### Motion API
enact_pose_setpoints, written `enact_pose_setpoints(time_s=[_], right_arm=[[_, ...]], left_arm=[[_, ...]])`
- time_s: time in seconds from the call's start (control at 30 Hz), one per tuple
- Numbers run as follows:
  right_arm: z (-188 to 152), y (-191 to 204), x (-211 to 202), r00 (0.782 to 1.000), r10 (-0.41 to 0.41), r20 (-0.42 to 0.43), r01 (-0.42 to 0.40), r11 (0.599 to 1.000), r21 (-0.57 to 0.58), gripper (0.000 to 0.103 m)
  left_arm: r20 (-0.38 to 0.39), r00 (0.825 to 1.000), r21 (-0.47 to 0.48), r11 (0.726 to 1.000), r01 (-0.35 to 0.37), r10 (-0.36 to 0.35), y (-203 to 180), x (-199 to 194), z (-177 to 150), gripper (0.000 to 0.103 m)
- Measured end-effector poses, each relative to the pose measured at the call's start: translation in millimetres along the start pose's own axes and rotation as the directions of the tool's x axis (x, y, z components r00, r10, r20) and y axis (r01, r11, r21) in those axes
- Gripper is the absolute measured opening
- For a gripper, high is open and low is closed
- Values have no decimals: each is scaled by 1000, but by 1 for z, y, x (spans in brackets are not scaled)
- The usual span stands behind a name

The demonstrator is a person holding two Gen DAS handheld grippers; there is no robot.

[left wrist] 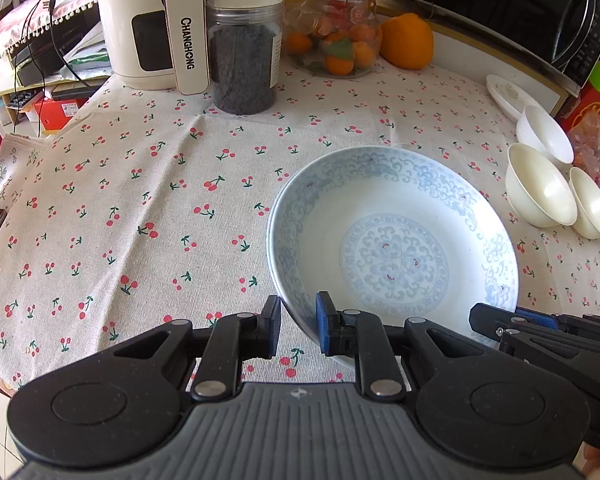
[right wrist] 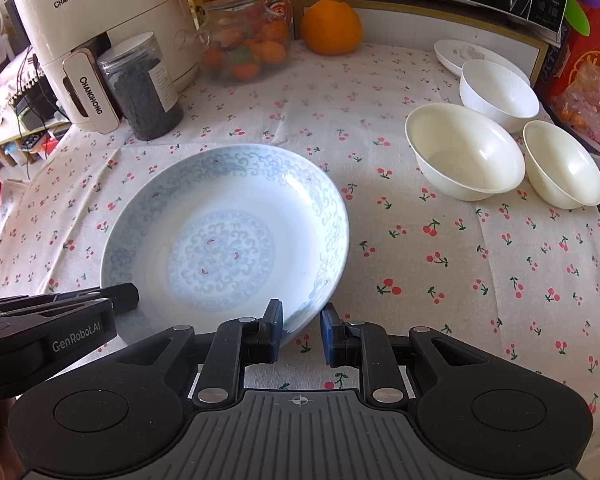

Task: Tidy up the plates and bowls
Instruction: 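Hold the stacked blue plates by the rim with both tools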

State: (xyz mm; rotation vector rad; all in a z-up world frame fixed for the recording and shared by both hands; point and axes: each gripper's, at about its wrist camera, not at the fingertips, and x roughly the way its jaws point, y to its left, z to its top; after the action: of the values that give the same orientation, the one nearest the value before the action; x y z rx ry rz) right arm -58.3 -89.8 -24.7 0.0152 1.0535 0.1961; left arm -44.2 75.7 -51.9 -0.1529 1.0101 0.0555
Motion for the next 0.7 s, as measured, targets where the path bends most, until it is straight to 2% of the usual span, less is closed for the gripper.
enact_pose_setpoints(time_s=[0.7], right_arm=[[-2, 5, 0, 999, -29, 20, 30, 999, -34, 24]], left_arm=[[-5, 1000, 4, 1000, 0, 0, 0, 4, 1, 21]])
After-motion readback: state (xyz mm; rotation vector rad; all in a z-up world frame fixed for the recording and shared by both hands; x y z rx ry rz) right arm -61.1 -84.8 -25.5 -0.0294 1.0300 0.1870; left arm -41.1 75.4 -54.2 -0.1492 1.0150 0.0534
